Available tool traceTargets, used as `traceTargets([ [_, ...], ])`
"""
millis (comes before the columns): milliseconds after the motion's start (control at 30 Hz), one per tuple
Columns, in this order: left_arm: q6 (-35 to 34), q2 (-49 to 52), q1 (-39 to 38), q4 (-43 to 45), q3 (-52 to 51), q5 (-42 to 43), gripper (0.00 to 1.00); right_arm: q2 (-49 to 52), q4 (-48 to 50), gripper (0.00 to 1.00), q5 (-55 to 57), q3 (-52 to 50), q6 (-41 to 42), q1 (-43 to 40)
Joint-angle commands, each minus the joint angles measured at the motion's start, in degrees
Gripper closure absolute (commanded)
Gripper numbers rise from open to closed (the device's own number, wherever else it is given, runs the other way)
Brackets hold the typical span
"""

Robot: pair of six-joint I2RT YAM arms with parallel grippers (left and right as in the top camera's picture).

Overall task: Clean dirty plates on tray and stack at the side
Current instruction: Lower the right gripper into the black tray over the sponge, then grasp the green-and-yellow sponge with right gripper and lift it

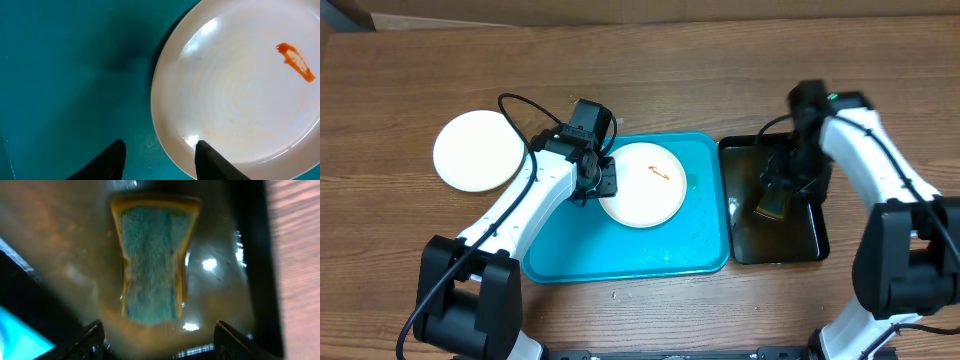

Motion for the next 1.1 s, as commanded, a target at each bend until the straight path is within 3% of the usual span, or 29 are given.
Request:
traceTargets([
  [0, -0.4, 0.4, -0.1, 0.0, 0.8, -0.8, 0.53, -1.4, 5.5, 0.29, 3.6, -6.0, 2.1, 1.4],
  [133, -0.4, 0.4, -0.1, -0.1, 0.7, -0.8, 0.52, -1.4, 10.5, 0.32, 3.4, -10.7, 2.0, 1.5],
  [167, -0.4, 0.4, -0.1, -0.2, 0.7, -0.8, 0.53, -1.4, 10.8, 0.38, 3.3, -11.3, 2.0, 1.5],
  [200, -0.4, 0.4, -0.1, -0.2, 0.8, -0.8, 0.52, -1.4, 11.0, 0.58, 3.0, -11.7, 1.8, 1.5],
  [233, -0.4, 0.4, -0.1, -0.2, 0.7, -0.8, 0.52, -1.4, 10.8, 0.96, 2.8, -11.8, 1.6, 1.5],
  [367, -0.4, 0.4, -0.1, -0.4, 0.8, -0.8, 0.5, -1.4, 8.6, 0.94, -2.3, -10.5, -2.6, 1.5],
  [433, -0.4, 0.4, -0.1, -0.6, 0.8, -0.8, 0.48, -1.4, 5.3, 0.64, -5.8, -6.9, -4.9, 1.5],
  [567, -0.4, 0.4, -0.1, -0.9, 0.8, -0.8, 0.45, -1.4, 3.4, 0.4, -1.9, -1.9, -6.0, 1.5],
  [600, -0.4, 0.4, -0.1, -1.0, 0.7, -0.8, 0.44, -1.4, 3.6, 0.29, 1.8, -1.1, -6.0, 1.5],
  [667, -0.4, 0.4, -0.1, -1.1, 0.8, -0.8, 0.44, -1.4, 4.5, 0.21, 5.3, -1.2, -5.9, 1.5],
  [933, -0.4, 0.4, -0.1, -1.0, 0.8, -0.8, 0.44, -1.3, 11.5, 0.21, 5.8, -5.6, -5.7, 1.5],
  [1067, -0.4, 0.4, -0.1, -1.0, 0.8, -0.8, 0.44, -1.3, 15.9, 0.29, 3.6, -8.0, -5.7, 1.5],
])
